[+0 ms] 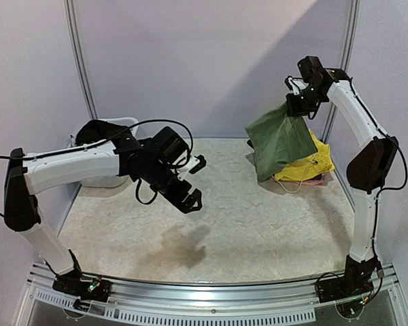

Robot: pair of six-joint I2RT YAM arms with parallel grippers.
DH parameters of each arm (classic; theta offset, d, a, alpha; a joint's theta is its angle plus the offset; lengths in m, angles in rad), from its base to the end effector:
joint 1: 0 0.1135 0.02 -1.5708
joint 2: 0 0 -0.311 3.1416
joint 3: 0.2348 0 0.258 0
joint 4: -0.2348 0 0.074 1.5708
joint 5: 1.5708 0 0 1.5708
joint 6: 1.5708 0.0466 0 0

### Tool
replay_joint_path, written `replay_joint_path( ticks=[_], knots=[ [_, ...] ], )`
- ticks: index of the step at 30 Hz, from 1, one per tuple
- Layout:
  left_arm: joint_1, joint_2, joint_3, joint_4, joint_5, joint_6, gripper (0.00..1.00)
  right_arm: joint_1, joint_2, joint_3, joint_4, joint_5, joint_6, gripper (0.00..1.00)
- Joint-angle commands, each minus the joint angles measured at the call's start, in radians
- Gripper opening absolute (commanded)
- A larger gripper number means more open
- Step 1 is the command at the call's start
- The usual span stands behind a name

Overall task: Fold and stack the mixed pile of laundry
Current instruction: Place the square-folded tank top at the corner of the board.

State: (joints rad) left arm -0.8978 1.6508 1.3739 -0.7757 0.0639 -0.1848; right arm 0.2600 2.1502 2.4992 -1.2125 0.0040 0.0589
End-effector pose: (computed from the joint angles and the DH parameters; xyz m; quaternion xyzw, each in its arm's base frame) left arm 0.2235 -0.2852 0.3080 0.3449 0.9025 -0.1584 0.2036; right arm 0.4677 0.1242 0.4243 -0.0935 0.9334 0.0531 0.3422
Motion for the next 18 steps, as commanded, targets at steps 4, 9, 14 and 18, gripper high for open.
replay_joint_path(
  ticks=[4,9,14,18],
  knots=[
    [0.011,-0.04,-0.026,-0.033,0.006,0.006,1.0,-0.072,0.029,-0.005,0.073,0.053,-0.124,0.0],
    [0.013,-0.048,-0.026,-0.064,0.002,0.017,1.0,-0.099,0.077,-0.013,0.115,0.046,-0.168,0.0],
    [0.013,-0.052,-0.03,-0.083,0.003,0.018,1.0,-0.117,0.117,-0.046,0.168,0.083,-0.216,0.0],
    [0.013,-0.054,-0.032,-0.1,0.006,0.018,1.0,-0.147,0.151,-0.06,0.211,0.103,-0.233,0.0]
  ],
)
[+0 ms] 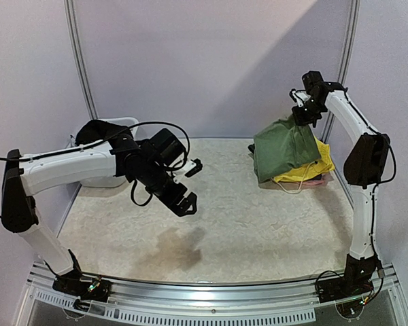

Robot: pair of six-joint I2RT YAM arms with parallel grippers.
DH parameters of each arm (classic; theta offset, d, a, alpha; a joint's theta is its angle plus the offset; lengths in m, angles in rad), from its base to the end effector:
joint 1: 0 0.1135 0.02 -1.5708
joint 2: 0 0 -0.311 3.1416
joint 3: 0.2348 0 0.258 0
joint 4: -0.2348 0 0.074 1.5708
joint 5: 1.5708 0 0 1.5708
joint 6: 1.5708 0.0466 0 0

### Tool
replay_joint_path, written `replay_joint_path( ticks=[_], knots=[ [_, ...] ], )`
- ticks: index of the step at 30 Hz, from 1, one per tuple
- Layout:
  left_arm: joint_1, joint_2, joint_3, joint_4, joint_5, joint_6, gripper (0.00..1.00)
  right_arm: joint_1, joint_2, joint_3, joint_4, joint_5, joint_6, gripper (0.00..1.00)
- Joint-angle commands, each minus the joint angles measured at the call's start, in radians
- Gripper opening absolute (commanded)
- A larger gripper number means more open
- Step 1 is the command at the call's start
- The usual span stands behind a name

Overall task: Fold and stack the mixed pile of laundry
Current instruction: Place the square-folded tank top at the corner of the board.

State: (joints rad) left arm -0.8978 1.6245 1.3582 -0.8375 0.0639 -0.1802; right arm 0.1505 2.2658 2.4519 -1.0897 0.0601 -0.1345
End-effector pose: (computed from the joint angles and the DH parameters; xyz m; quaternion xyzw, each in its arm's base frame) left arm 0.2151 -0.2746 0.3083 0.3484 0.9078 -0.1454 0.1825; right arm 0.5237 0.0766 0.3631 -0.1244 0.9363 -0.0258 0.3275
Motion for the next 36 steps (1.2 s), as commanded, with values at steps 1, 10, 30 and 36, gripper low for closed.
replay_joint_path(
  ticks=[1,10,30,36],
  knots=[
    [0.013,-0.028,-0.016,-0.046,0.007,0.013,1.0,-0.046,0.04,-0.022,0.099,0.047,-0.04,0.0],
    [0.013,-0.02,-0.014,-0.076,0.003,0.016,1.0,-0.077,0.097,-0.071,0.154,0.091,-0.052,0.0],
    [0.021,0.002,0.014,-0.08,-0.009,0.009,1.0,-0.143,0.07,-0.01,0.175,0.072,0.127,0.75],
    [0.023,0.012,0.03,-0.037,-0.017,-0.005,1.0,-0.192,-0.017,-0.019,0.04,0.027,0.21,0.87]
  ],
)
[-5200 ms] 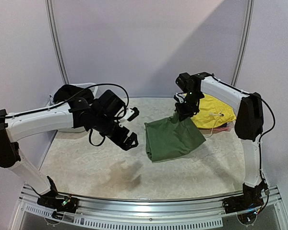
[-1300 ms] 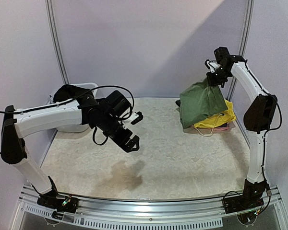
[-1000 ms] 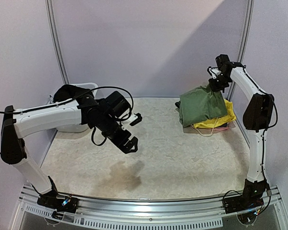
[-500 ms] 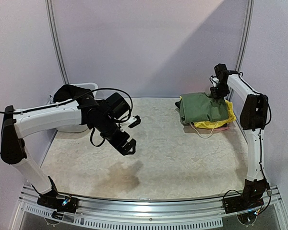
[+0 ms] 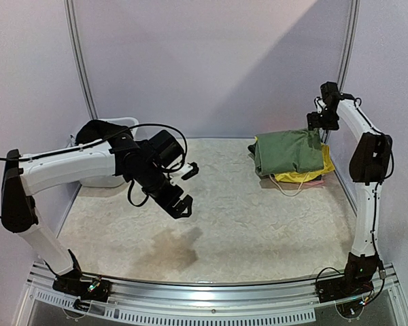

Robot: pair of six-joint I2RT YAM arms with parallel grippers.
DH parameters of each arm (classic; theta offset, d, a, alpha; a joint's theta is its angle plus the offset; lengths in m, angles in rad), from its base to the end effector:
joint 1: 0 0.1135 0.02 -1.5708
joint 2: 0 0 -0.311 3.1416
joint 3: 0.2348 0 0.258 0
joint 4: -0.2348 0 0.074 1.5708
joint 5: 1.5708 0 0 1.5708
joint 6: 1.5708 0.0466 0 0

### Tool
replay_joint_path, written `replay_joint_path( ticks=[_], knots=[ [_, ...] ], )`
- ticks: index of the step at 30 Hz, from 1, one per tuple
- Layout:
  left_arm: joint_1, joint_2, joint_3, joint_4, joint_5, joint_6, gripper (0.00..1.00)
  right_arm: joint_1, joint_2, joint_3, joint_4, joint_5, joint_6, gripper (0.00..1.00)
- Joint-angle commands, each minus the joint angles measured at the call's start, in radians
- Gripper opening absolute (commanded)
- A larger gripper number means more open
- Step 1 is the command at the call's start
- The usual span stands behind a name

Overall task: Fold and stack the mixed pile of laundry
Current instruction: Place the square-folded tank top at the corner of the board, then adjust the square-folded tank top at the corner of the board.

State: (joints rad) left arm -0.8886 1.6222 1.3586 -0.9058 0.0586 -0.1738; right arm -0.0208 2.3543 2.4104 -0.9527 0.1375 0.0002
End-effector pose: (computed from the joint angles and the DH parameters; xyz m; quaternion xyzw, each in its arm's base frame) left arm 0.2129 -0.2664 0.3057 0.3481 0.9156 -0.1257 0.1573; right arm 0.5614 -0.0181 0.3140 0.0326 0.9412 -0.0682 0.3293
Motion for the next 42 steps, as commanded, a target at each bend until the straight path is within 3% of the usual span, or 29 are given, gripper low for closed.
replay_joint_path(
  ticks=[1,5,10,15,25,36,42],
  knots=[
    [0.014,0.016,0.035,0.037,-0.012,-0.017,1.0,-0.022,-0.124,0.014,-0.134,-0.063,0.084,0.89],
    [0.014,0.021,0.039,0.076,-0.008,-0.037,1.0,-0.028,-0.221,-0.154,-0.185,-0.165,0.184,0.9],
    [0.014,0.025,0.031,0.121,-0.008,-0.052,1.0,-0.032,-0.465,-0.562,-0.048,-0.372,0.326,0.82],
    [0.014,0.019,0.013,0.149,-0.008,-0.063,0.99,-0.034,-0.601,-0.801,0.037,-0.443,0.408,0.76],
    [0.007,-0.022,-0.029,0.167,-0.014,-0.087,1.0,-0.051,-0.57,-0.862,0.077,-0.37,0.398,0.67],
    [0.002,-0.069,-0.075,0.161,-0.043,-0.104,1.0,-0.087,-0.466,-0.831,0.099,-0.355,0.39,0.64],
    [0.002,-0.063,-0.07,0.155,-0.042,-0.102,1.0,-0.087,-0.419,-0.82,0.115,-0.385,0.387,0.49]
  ],
)
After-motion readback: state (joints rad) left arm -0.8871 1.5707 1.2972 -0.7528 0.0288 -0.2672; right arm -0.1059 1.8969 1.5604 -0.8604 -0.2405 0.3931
